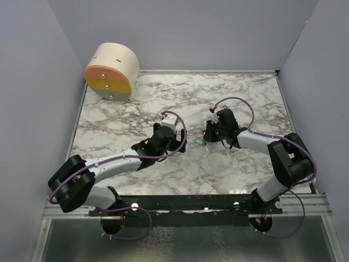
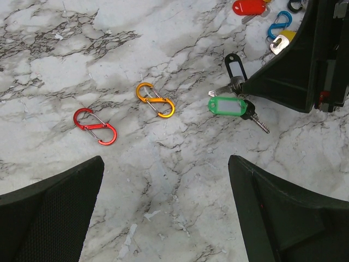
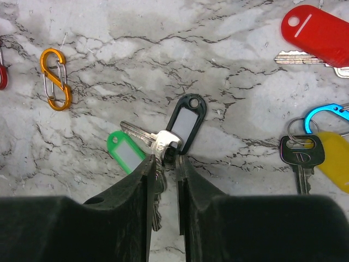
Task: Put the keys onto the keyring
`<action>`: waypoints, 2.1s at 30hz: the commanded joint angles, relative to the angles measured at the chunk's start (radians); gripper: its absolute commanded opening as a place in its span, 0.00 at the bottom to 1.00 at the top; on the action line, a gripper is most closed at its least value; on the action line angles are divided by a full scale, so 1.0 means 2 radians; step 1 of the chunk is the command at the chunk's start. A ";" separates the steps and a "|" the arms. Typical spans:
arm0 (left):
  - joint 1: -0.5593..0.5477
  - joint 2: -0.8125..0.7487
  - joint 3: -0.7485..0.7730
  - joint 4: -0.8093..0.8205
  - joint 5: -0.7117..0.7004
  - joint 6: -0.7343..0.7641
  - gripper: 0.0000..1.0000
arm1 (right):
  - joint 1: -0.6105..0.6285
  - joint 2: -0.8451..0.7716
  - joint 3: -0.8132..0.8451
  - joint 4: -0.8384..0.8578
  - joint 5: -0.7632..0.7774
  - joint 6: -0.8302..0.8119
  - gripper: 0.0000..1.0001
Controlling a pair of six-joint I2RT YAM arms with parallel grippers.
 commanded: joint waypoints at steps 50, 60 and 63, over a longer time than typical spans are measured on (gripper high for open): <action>0.015 0.012 0.003 -0.009 -0.093 -0.028 0.98 | 0.008 -0.170 -0.026 -0.011 0.026 -0.012 0.01; 0.020 0.106 0.039 -0.039 -0.163 -0.068 0.90 | 0.008 -0.220 -0.035 -0.016 0.007 -0.012 0.01; 0.020 0.130 0.048 -0.037 -0.172 -0.077 0.89 | 0.008 -0.225 -0.037 -0.015 0.003 -0.012 0.01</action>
